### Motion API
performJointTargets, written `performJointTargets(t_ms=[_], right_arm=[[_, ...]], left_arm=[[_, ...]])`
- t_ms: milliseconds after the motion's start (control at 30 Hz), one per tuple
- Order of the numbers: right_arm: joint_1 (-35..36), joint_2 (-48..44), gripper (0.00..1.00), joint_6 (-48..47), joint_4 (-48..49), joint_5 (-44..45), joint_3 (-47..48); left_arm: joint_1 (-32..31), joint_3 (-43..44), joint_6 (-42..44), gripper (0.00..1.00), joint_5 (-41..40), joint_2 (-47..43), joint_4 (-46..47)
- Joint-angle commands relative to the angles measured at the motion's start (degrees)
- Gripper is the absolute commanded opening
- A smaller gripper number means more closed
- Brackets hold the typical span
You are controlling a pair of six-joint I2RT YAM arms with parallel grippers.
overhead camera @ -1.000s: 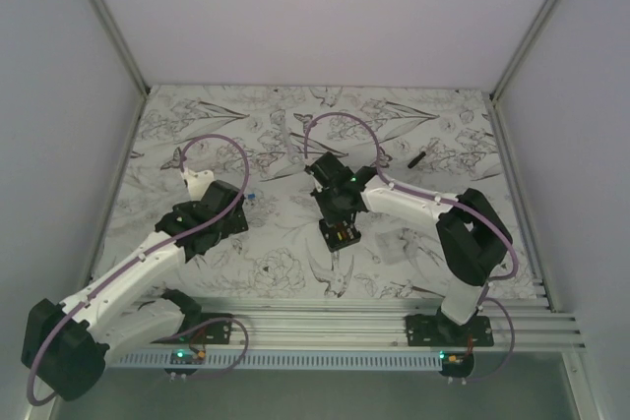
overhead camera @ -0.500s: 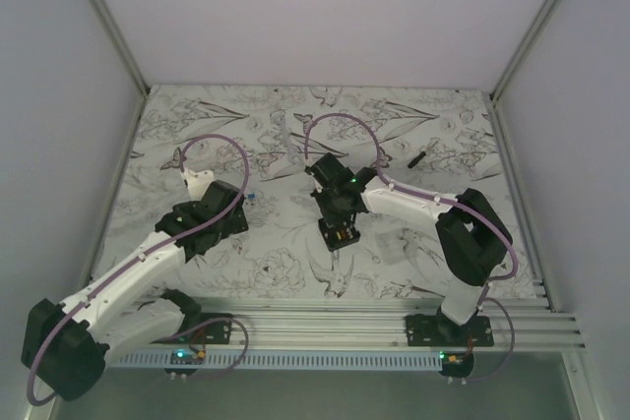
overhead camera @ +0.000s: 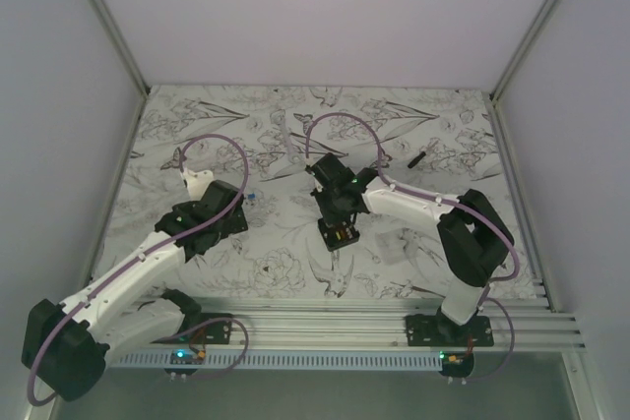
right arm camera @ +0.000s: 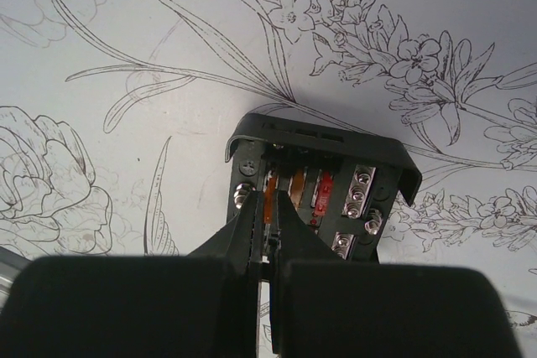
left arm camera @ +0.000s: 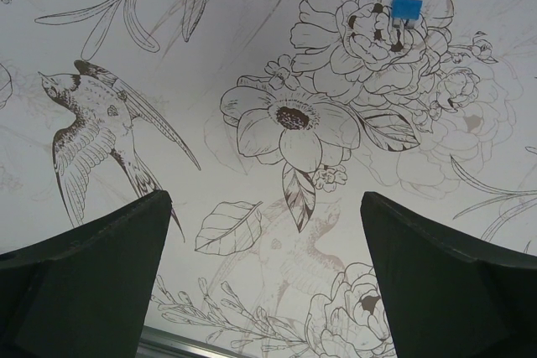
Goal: Snap on the fuse box
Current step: Install the fuse at the fuse box base.
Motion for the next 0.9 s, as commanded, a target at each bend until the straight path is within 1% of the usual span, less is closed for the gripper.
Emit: performJointTargets(t_ms=[0, 867], right_arm=[[-0.3, -1.4, 0.0, 0.9, 0.9, -0.1, 0.1], [-0.3, 2.5, 0.0, 1.2, 1.0, -0.4, -0.2]], left_arm=[[0.3, 0.2, -0.3, 1.0, 0.0, -0.8, -2.0], [0.4, 0.4, -0.2, 1.0, 0.2, -0.7, -2.0]])
